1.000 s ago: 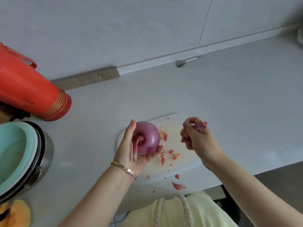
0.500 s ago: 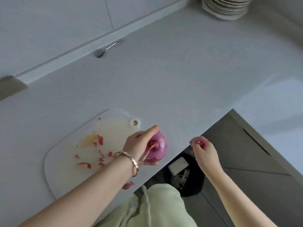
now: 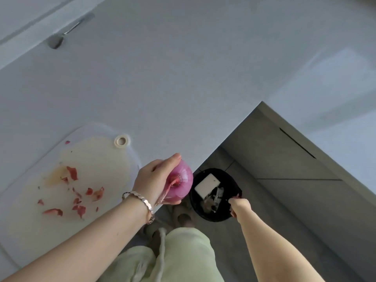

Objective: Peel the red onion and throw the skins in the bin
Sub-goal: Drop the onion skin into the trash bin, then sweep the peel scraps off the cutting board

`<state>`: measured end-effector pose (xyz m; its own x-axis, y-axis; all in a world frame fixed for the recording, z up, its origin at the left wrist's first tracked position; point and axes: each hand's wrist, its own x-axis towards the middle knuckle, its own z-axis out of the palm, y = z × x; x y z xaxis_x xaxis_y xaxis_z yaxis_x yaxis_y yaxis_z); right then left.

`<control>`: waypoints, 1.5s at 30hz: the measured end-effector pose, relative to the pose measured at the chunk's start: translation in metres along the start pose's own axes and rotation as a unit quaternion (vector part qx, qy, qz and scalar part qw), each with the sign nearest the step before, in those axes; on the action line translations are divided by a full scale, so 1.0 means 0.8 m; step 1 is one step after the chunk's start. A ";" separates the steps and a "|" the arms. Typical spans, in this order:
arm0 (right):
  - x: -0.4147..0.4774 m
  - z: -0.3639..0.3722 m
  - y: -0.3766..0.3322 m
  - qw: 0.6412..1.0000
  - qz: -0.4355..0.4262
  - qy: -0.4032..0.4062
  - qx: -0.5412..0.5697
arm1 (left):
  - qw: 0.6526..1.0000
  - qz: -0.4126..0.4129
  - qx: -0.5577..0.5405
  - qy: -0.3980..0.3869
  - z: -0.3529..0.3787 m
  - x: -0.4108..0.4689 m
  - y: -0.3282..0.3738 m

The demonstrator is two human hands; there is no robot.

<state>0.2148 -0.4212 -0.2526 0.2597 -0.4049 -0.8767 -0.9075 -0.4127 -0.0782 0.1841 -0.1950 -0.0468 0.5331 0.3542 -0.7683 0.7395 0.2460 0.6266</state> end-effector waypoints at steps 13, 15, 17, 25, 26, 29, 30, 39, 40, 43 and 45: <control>0.009 -0.005 -0.002 0.998 -0.003 0.009 0.070 | 0.999 -0.017 -0.024 0.034 0.004 -0.006 0.004; 0.008 -0.008 0.002 0.996 -0.072 0.042 -0.030 | 0.999 -0.022 -0.031 0.032 0.004 -0.008 0.003; -0.001 -0.013 0.004 0.983 -0.119 0.082 -0.117 | 0.999 -0.023 -0.032 0.029 0.006 -0.010 0.002; -0.028 -0.018 -0.004 0.952 -0.199 0.060 -0.225 | 1.000 -0.012 -0.027 0.001 0.004 -0.023 0.005; -0.029 -0.018 -0.004 0.948 -0.207 0.058 -0.233 | 1.000 -0.013 -0.027 -0.003 0.003 -0.024 0.006; -0.034 -0.019 -0.001 0.941 -0.224 0.100 -0.232 | 1.000 -0.010 -0.015 0.001 -0.004 -0.026 0.004; -0.036 -0.021 0.000 0.938 -0.228 0.116 -0.233 | 1.000 -0.009 -0.013 0.002 -0.005 -0.027 0.003; -0.085 -0.022 -0.012 0.824 -0.299 0.138 -0.462 | 1.000 -0.007 -0.003 -0.022 -0.017 -0.028 -0.007; -0.095 -0.021 -0.021 0.807 -0.326 0.131 -0.474 | 1.000 -0.003 -0.006 -0.014 -0.021 -0.028 -0.007; -0.142 -0.015 -0.054 0.782 -0.416 0.110 -0.451 | 1.000 0.010 -0.013 0.008 -0.041 -0.029 -0.007; -0.186 -0.008 -0.078 0.764 -0.492 0.098 -0.405 | 0.999 0.008 -0.042 0.023 -0.059 -0.033 -0.004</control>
<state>0.2348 -0.3404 -0.1143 0.8015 0.3455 -0.4880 0.2416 -0.9337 -0.2642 0.1485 -0.1623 -0.0224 0.5232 0.3995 -0.7528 0.6930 0.3146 0.6486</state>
